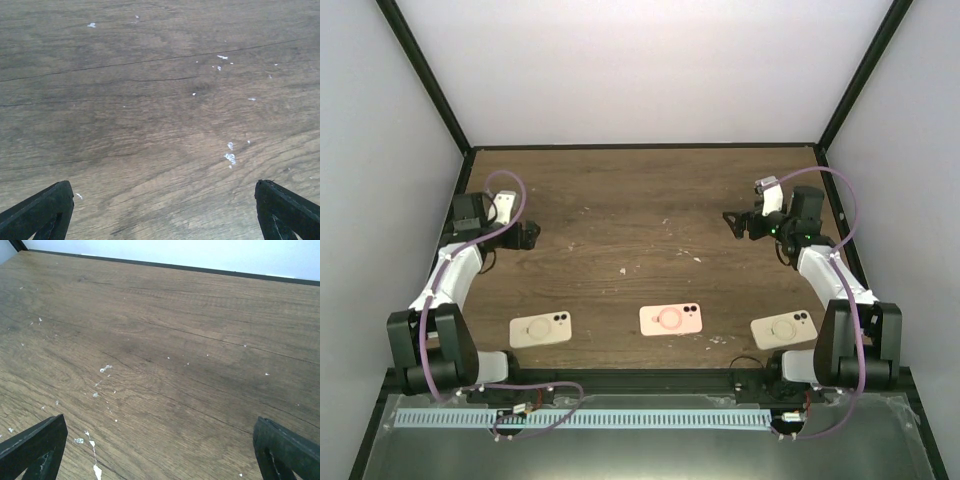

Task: Take the phone out of the phone case
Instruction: Pick up the phone at the center of the board.

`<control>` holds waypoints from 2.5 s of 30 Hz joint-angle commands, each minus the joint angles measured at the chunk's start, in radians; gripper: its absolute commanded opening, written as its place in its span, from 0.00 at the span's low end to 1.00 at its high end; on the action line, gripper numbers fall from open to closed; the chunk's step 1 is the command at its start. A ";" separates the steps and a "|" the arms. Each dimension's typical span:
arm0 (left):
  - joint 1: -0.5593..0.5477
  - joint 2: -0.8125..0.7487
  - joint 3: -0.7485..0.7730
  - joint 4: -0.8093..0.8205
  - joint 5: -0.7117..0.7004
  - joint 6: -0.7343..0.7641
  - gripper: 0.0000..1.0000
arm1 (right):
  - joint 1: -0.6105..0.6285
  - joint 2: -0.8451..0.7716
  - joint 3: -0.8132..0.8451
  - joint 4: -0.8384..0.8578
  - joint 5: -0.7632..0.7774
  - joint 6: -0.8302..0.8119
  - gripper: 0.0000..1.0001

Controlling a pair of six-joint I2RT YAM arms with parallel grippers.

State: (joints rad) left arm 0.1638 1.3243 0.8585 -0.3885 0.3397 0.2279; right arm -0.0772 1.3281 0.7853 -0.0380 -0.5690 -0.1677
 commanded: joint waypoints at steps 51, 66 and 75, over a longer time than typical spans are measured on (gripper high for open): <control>-0.130 -0.259 -0.265 -0.695 -0.169 1.228 1.00 | -0.006 0.011 0.045 -0.220 -0.258 -0.226 1.00; -0.257 -0.192 -0.355 -0.550 -0.217 1.153 1.00 | -0.006 0.011 0.043 -0.226 -0.250 -0.222 1.00; -0.338 -0.178 -0.405 -0.453 -0.268 1.087 0.96 | -0.006 0.020 0.038 -0.206 -0.233 -0.211 1.00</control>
State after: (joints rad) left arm -0.1452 1.1259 0.4950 -0.9009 0.0875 1.3495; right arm -0.0772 1.3472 0.7898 -0.2470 -0.8059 -0.3836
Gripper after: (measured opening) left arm 0.988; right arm 0.999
